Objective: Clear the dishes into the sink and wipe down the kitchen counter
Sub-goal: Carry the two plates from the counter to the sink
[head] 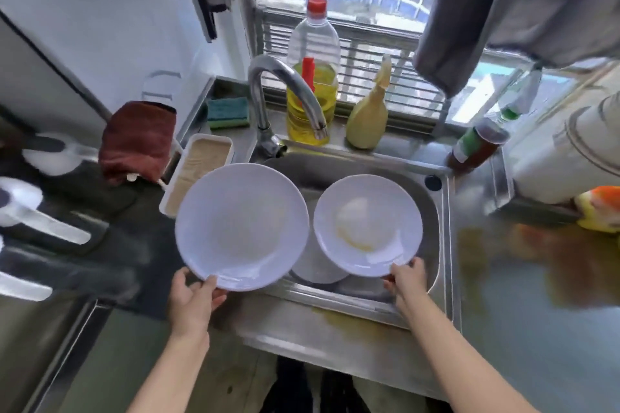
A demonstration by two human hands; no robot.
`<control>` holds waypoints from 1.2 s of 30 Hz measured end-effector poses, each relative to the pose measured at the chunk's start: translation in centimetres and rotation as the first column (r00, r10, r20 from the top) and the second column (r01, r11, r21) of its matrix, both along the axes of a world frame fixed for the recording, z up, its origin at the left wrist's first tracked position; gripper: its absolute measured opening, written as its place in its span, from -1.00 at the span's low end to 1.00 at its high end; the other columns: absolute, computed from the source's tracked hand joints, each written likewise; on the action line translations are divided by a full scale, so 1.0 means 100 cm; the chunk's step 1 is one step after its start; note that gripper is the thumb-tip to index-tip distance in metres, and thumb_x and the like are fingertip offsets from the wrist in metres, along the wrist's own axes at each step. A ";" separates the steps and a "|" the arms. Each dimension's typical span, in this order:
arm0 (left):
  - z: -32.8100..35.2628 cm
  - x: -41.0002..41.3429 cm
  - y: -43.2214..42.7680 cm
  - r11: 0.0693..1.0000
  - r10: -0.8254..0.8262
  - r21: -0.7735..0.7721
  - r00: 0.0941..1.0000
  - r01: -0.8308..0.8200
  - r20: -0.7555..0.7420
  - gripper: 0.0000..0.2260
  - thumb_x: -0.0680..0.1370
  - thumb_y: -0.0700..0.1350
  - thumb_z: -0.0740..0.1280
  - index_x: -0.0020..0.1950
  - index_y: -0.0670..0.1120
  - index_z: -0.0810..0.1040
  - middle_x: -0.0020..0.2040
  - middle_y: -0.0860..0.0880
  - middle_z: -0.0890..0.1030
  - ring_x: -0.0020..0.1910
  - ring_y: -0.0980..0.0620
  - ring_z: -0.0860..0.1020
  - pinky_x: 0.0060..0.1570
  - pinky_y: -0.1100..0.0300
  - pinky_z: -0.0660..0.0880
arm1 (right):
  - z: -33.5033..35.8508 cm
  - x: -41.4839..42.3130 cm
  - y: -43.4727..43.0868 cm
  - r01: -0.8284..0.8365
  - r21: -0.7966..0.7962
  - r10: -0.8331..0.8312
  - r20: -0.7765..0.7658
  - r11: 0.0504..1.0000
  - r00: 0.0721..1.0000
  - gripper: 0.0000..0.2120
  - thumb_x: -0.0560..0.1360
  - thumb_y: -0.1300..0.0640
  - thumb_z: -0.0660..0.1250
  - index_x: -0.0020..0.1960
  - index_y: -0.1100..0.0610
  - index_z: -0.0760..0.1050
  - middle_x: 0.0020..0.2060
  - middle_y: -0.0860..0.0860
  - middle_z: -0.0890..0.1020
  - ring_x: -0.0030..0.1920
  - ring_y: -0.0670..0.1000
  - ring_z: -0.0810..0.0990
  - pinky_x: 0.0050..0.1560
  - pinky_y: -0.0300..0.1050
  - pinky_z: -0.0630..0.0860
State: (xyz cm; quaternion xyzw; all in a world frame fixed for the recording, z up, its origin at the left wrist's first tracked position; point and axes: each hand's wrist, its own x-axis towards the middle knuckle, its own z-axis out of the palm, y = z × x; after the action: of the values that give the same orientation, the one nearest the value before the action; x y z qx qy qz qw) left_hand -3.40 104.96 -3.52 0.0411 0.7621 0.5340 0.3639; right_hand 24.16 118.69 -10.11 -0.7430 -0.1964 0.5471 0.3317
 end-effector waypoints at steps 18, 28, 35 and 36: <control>-0.026 0.017 0.040 0.996 -0.005 -0.092 0.999 0.009 0.042 -0.76 0.55 -0.33 0.23 0.17 -0.09 0.36 -0.12 -0.08 0.54 -0.22 0.03 0.52 -0.46 0.40 0.51 | -0.107 -0.024 0.038 -0.526 -0.410 0.639 0.213 0.745 0.739 -0.64 0.47 0.11 0.34 0.20 0.27 0.48 0.10 0.20 0.60 0.09 0.24 0.58 0.08 0.02 0.54; -0.026 0.039 0.070 0.966 -0.195 -0.142 0.969 0.216 0.152 -0.73 0.55 -0.33 0.22 0.23 -0.17 0.36 -0.17 -0.05 0.56 -0.29 0.05 0.53 -0.44 0.35 0.51 | 0.014 -0.054 0.039 -0.401 0.066 0.405 -0.239 0.914 0.883 -0.78 0.58 0.27 0.15 0.19 0.16 0.45 -0.09 0.05 0.61 -0.20 -0.01 0.59 -0.28 -0.20 0.56; -0.052 0.040 0.072 0.763 -0.635 -0.392 0.709 0.514 -0.306 -0.58 0.53 -0.09 0.31 0.37 -0.05 0.33 0.18 0.03 0.49 0.17 -0.01 0.49 0.15 0.09 0.40 | -0.012 -0.023 0.051 -0.259 -0.049 0.246 -0.188 0.965 0.951 -0.74 0.58 0.33 0.13 0.25 0.25 0.38 -0.01 0.15 0.56 -0.17 0.07 0.55 -0.23 -0.08 0.60; -0.059 0.039 0.067 0.728 -0.679 -0.449 0.634 0.518 -0.369 -0.59 0.53 -0.05 0.30 0.36 -0.06 0.36 0.28 -0.01 0.45 0.23 -0.04 0.45 0.22 0.07 0.32 | -0.016 -0.020 0.053 -0.255 -0.062 0.245 -0.146 0.965 0.959 -0.74 0.57 0.36 0.13 0.24 0.27 0.38 -0.06 0.15 0.55 -0.20 0.08 0.53 -0.20 -0.03 0.58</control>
State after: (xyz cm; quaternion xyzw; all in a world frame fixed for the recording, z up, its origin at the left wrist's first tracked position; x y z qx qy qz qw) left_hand 0.52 111.69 -9.41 0.3785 0.8428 0.2267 0.3083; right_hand 22.21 124.03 -11.72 -0.6857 -0.2435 0.6416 0.2426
